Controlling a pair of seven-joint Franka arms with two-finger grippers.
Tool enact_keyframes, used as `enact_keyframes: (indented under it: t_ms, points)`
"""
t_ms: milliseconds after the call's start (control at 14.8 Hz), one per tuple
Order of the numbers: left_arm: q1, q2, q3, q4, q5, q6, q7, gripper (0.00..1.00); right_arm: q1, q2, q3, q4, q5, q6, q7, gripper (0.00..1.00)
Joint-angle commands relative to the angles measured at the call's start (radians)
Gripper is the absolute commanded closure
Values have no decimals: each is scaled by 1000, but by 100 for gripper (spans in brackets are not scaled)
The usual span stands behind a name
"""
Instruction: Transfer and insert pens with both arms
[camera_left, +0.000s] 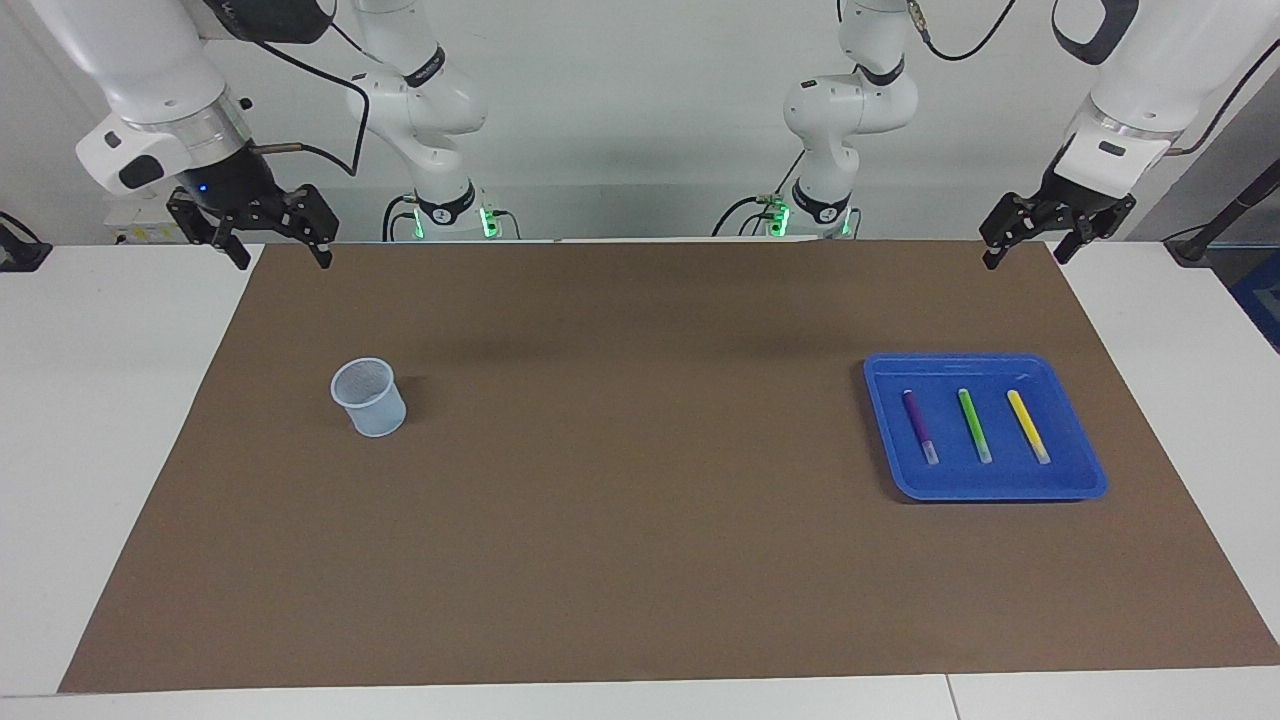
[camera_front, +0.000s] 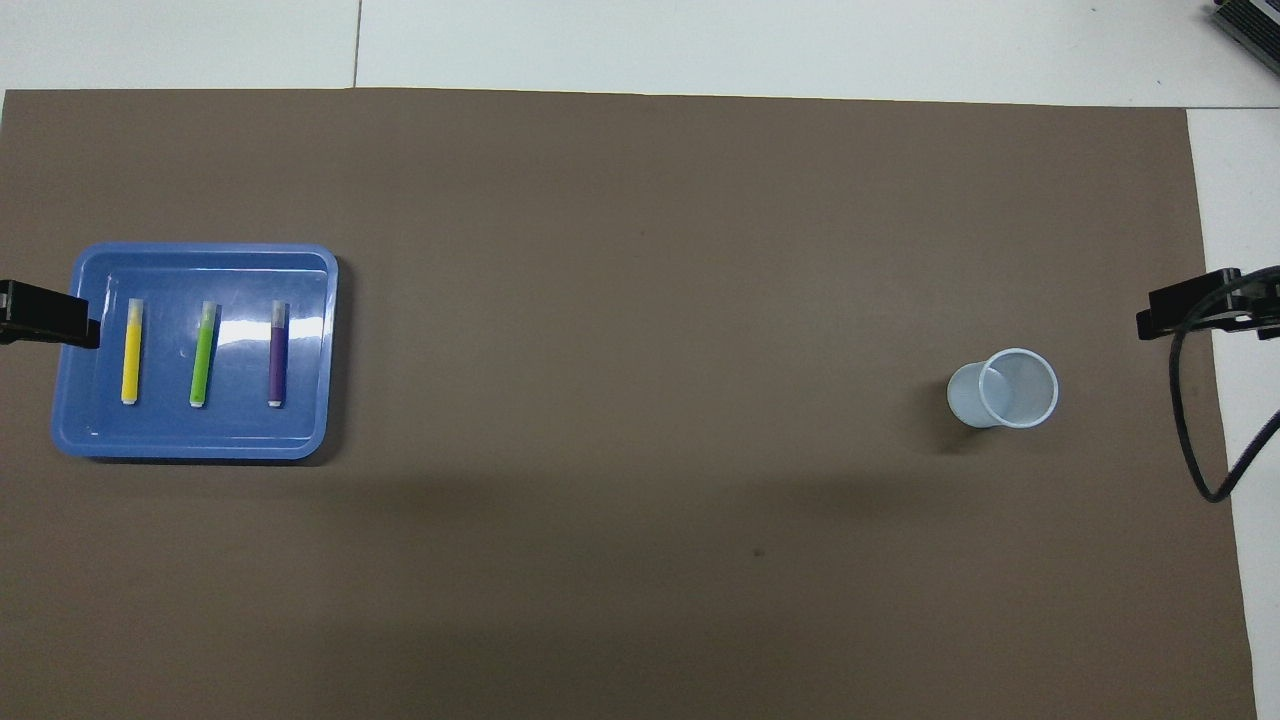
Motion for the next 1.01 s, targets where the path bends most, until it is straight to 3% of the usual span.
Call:
enact_keyframes:
  t_ms: [0,337,944]
  points:
    - [-12,-43,9,-61,-3,31,-11,0,-3,-8,7,-10,-12,-2,11,0]
    - [-50,-70,9,-126,-3,61,-11,0,-5,-8,7,-10,-12,-1,11,0]
    - [-54,-72,10,-129,-3,59,-7,0,-7,-8,7,-8,-12,-1,11,0]
